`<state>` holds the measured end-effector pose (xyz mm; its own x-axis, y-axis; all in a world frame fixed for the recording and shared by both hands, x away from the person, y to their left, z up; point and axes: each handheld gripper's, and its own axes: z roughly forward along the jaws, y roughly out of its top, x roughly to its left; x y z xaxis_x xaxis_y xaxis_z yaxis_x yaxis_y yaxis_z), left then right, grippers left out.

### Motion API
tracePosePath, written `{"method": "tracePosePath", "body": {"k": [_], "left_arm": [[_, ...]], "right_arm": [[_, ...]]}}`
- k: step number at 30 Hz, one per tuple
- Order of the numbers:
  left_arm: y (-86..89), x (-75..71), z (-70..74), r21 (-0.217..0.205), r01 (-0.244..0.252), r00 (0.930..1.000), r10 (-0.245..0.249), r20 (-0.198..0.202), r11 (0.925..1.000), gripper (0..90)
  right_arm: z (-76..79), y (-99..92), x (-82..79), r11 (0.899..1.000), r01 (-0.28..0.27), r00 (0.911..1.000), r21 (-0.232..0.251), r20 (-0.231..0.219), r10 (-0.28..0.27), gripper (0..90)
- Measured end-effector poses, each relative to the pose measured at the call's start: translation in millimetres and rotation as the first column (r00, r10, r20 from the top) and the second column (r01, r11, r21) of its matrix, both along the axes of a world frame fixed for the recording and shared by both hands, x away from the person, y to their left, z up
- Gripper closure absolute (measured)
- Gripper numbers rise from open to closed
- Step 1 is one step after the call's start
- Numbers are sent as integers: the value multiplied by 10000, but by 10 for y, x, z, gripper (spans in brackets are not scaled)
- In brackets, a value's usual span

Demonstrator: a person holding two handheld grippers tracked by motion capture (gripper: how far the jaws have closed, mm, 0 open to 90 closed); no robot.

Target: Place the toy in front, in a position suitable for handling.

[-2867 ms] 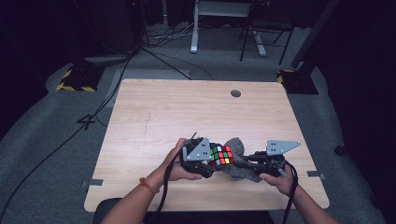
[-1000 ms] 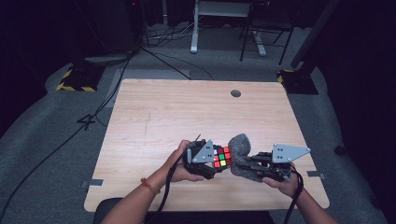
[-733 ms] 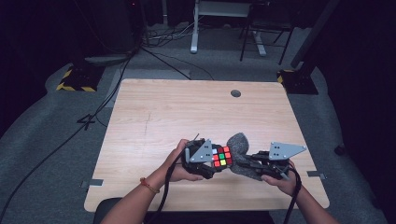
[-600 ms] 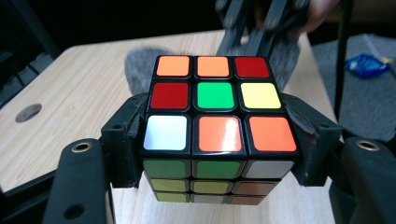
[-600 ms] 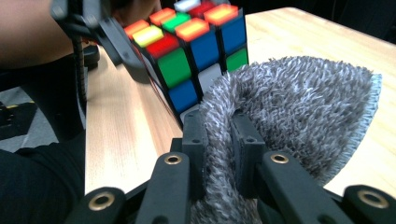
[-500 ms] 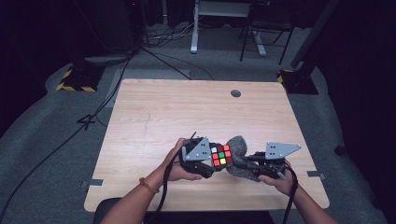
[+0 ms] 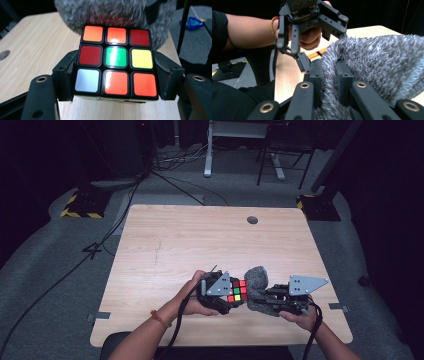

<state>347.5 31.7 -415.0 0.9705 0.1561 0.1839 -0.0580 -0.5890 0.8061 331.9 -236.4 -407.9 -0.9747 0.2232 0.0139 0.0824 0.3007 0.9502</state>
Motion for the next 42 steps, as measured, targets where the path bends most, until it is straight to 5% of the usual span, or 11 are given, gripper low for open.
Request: {"method": "tracePosePath", "body": {"k": [7,11,16,19,28,33,37,42], "left_arm": [[-116,27,-80,680,-237,9997,231,94,9974,321],[-57,49,-48,417,-422,9990,416,159,9982,328],[42,39,48,-242,-443,9988,448,200,9987,330],[46,22,47,-291,-412,9989,418,201,9987,330],[-66,-50,-4,375,-57,9989,40,460,9993,318],[-152,-37,-62,553,103,9999,-109,120,9984,322],[-170,-24,-92,721,-128,9997,113,208,9973,330],[-43,20,-10,5,-334,9994,334,25,9994,332]], "right_arm": [[1,48,-6,10000,-1,10000,-53,80,1,792],[-2,4,34,9987,485,9988,-168,12,-484,792],[-145,-61,150,9904,1036,9930,-912,-465,-1081,792],[-157,-75,174,9960,768,9943,-451,-712,-799,792],[-6,29,-12,9999,-113,9999,99,81,112,793],[57,95,-82,9994,-325,9987,98,401,321,792],[31,88,-57,9999,103,9989,-89,451,-99,791],[-22,-11,40,9961,830,9965,-288,32,-829,791]]}}
